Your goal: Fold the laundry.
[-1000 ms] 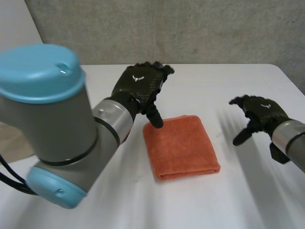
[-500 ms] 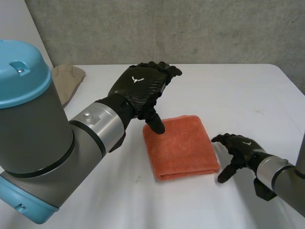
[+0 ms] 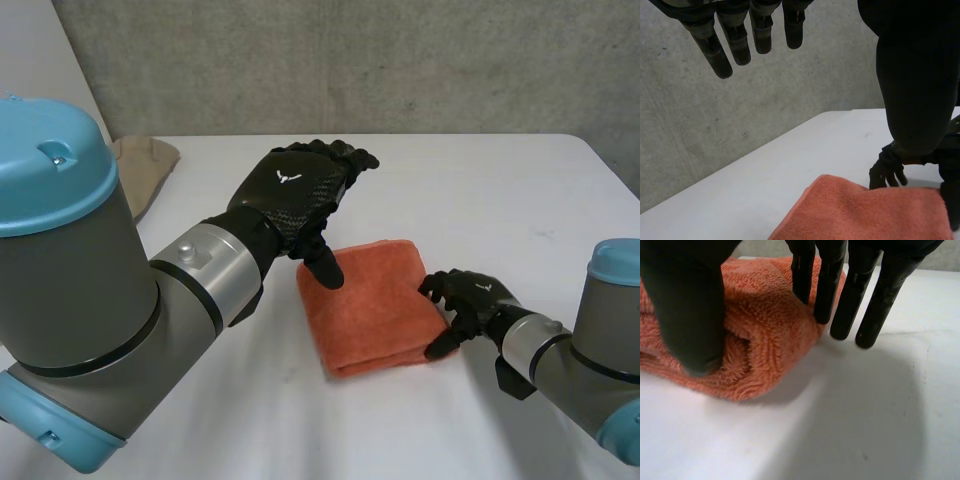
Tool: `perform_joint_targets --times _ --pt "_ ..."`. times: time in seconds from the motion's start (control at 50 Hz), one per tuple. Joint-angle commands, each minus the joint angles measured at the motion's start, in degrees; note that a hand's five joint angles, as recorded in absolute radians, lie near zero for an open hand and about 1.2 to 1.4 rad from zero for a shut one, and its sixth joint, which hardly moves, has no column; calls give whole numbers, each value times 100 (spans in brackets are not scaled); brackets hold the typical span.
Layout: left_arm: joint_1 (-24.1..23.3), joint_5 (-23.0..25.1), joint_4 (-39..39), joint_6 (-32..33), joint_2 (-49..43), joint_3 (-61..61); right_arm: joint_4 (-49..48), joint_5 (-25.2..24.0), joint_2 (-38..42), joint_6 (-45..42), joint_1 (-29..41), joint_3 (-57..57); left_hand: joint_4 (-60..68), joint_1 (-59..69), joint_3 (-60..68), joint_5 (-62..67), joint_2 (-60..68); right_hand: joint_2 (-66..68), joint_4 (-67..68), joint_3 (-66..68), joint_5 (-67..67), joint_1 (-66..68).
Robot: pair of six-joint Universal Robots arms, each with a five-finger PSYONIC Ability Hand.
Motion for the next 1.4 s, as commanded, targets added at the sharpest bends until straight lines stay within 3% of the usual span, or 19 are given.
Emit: perform_joint_targets --times 0.02,0.24,0.38,0.46,0.6,0.74,0.78,0.88,0.96,1.08,1.38,1.4 --pt "10 0 0 0 -23 1 -158 -23 108 -7 19 -226 -152 -92 -189 -252 -158 3964 3995 3987 4174 4745" --pt "106 -9 0 9 -40 1 -44 -102 583 -314 221 -1105 -152 -92 -189 -252 -158 4288 4319 4311 4497 5068" --pt "247 -17 8 27 -49 19 193 -611 969 -1298 239 -1913 -147 -87 -184 -247 -154 4288 4319 4311 4497 5068" --pt "291 -17 52 27 -76 27 439 -892 1451 -1773 230 -2877 -147 -87 -184 -247 -154 4288 4319 4311 4497 5068" --pt "387 -52 105 27 -313 89 940 -981 2620 -1879 160 -4961 -130 -70 -167 -230 -137 4288 4319 4311 4497 5068" --pt "423 -70 105 27 -453 150 1336 -569 3948 -1818 -428 -7352 -130 -70 -167 -230 -137 4288 4319 4311 4497 5068" --pt "431 -70 105 18 -489 159 1406 25 4394 -1835 -770 -8175 -130 -70 -167 -230 -137 4288 4319 4311 4497 5068" --pt "449 -70 105 9 -550 194 1459 987 5012 -1879 -1342 -9357 -130 -70 -167 -230 -137 4288 4319 4311 4497 5068" --pt "458 -70 96 9 -559 203 1459 1312 5197 -2028 -1782 -9543 -130 -70 -167 -230 -137 4288 4319 4311 4497 5068" --pt "458 -70 105 9 -550 238 1494 1383 5232 -2415 -2248 -9237 -130 -70 -167 -230 -137 4288 4319 4311 4497 5068" --pt "449 -79 96 9 -515 361 1723 1058 5039 -2459 -2714 -8814 -113 -54 -151 -213 -120 4288 4319 4311 4497 5068" --pt "440 -79 96 0 -515 361 1767 1032 5048 -2459 -2732 -8831 -113 -54 -151 -213 -120 3378 3409 3401 3587 4158"
